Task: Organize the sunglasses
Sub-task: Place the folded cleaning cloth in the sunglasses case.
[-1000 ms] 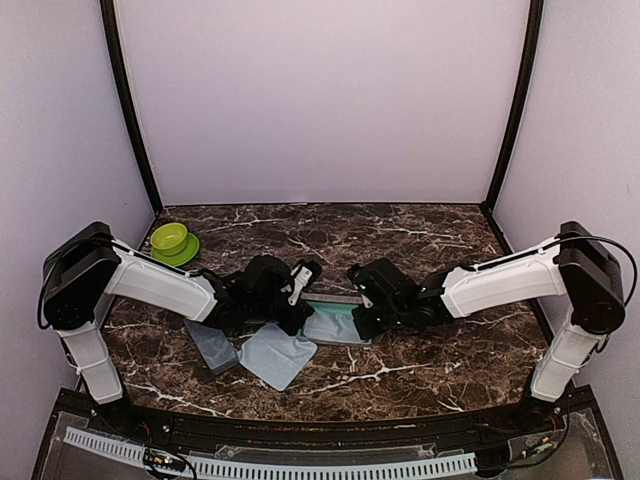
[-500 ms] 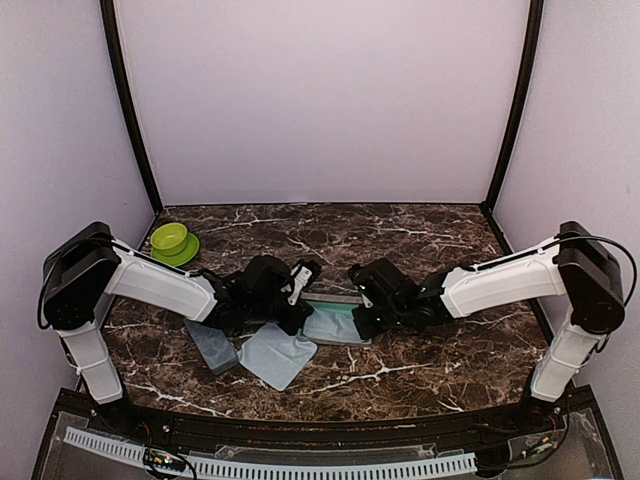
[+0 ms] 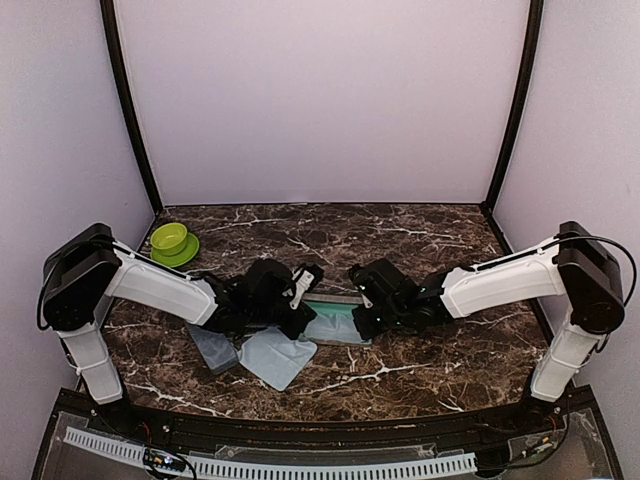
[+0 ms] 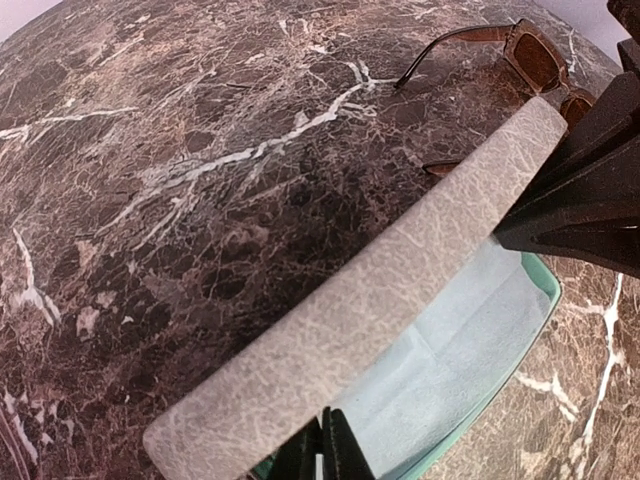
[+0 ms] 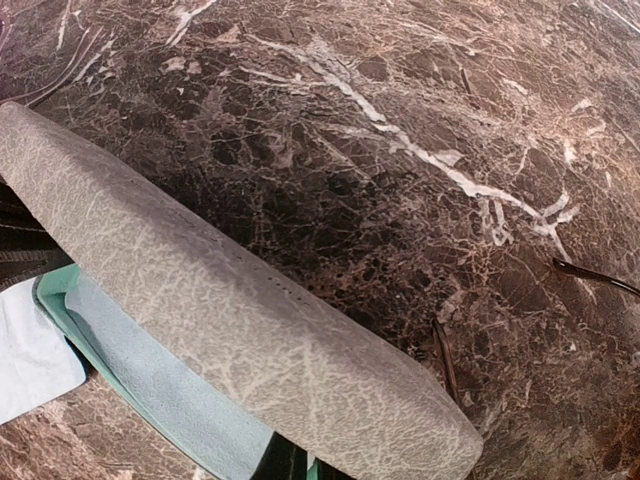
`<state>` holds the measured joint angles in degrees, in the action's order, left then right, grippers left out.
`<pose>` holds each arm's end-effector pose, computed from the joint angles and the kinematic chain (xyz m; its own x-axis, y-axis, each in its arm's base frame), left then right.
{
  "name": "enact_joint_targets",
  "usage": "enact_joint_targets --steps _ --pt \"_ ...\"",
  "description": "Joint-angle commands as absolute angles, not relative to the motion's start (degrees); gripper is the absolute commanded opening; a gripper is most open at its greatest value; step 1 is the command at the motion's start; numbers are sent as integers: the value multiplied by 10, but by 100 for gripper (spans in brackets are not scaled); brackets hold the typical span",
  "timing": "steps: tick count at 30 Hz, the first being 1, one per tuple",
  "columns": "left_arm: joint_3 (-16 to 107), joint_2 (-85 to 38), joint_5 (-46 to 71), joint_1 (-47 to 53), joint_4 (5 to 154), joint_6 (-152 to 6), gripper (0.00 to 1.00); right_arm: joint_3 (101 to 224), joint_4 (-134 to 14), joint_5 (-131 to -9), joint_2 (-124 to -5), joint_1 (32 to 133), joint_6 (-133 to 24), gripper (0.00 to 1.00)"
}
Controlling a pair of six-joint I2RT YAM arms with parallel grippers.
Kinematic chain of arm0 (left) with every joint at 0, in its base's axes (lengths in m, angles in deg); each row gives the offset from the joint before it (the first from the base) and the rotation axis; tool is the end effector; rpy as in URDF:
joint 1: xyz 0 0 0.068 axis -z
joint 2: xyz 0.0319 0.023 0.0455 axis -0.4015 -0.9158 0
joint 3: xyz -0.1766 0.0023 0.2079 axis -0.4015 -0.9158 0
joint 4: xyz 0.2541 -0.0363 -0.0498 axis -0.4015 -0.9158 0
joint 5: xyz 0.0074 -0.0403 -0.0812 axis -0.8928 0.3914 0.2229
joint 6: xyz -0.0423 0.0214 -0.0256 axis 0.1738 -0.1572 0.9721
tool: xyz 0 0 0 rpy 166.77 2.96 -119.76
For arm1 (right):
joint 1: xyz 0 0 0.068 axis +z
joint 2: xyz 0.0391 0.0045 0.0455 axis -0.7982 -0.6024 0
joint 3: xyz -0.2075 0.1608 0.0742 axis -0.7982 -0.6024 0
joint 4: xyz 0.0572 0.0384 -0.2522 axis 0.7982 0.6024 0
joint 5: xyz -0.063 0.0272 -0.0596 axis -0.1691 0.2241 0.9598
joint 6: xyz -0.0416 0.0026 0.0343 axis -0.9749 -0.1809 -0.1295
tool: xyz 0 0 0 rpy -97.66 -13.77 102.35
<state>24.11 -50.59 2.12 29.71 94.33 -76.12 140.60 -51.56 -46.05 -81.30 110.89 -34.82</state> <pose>0.2194 -0.2933 0.1534 -0.4559 0.3625 -0.8128 0.7238 0.6825 -0.1016 0.1886 0.2820 0.1634 -0.7026 -0.3086 -0.6412 -0.4541 0.8882 0.0700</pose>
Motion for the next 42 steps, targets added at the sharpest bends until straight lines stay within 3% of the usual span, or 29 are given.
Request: enact_joint_targets --steps 1,12,33,42 --pt "230 -504 18 303 952 -751 8 1404 -525 -459 -821 1114 -344 7" --pt "236 -500 -9 306 940 -751 13 1409 -515 -450 -817 1115 -342 18" --pt "209 -453 -30 319 928 -728 36 1370 -528 -480 -754 1121 -321 35" --pt "175 -426 -14 328 958 -707 43 1344 -600 -552 -759 1124 -313 34"
